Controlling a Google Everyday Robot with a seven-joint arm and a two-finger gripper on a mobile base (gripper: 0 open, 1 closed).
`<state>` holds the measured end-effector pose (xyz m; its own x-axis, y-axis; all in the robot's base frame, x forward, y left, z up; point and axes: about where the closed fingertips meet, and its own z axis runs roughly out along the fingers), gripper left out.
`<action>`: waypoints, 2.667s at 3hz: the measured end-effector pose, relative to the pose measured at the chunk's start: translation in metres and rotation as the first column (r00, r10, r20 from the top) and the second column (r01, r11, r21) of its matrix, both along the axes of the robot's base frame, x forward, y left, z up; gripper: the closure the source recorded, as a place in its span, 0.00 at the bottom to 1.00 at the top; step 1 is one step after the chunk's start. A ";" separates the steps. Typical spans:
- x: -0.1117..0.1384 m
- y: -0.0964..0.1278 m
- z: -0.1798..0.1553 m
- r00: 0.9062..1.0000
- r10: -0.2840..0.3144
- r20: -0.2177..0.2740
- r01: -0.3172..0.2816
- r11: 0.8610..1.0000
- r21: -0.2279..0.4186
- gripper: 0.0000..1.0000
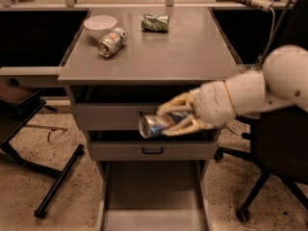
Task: Pick redbull can from bottom drawer and place on counter
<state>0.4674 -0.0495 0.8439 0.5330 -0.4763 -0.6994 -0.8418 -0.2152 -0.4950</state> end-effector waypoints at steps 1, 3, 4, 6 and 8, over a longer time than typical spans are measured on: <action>0.014 0.011 0.022 0.999 0.013 0.038 -0.014 1.000 0.017 1.00; 0.027 0.012 0.034 0.998 0.019 0.062 -0.018 1.000 -0.021 1.00; 0.058 -0.004 0.047 0.997 0.032 0.074 -0.020 0.987 -0.158 1.00; 0.132 -0.041 0.055 0.998 0.055 -0.021 -0.059 0.922 -0.384 1.00; 0.207 0.038 0.097 0.988 0.145 0.054 -0.125 0.952 -0.280 1.00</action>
Offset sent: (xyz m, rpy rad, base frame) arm 0.0139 0.0115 0.0220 0.0177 -0.0374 0.0137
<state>0.6743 -0.0115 0.9409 0.6505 -0.5646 -0.5080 -0.7591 -0.4608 -0.4598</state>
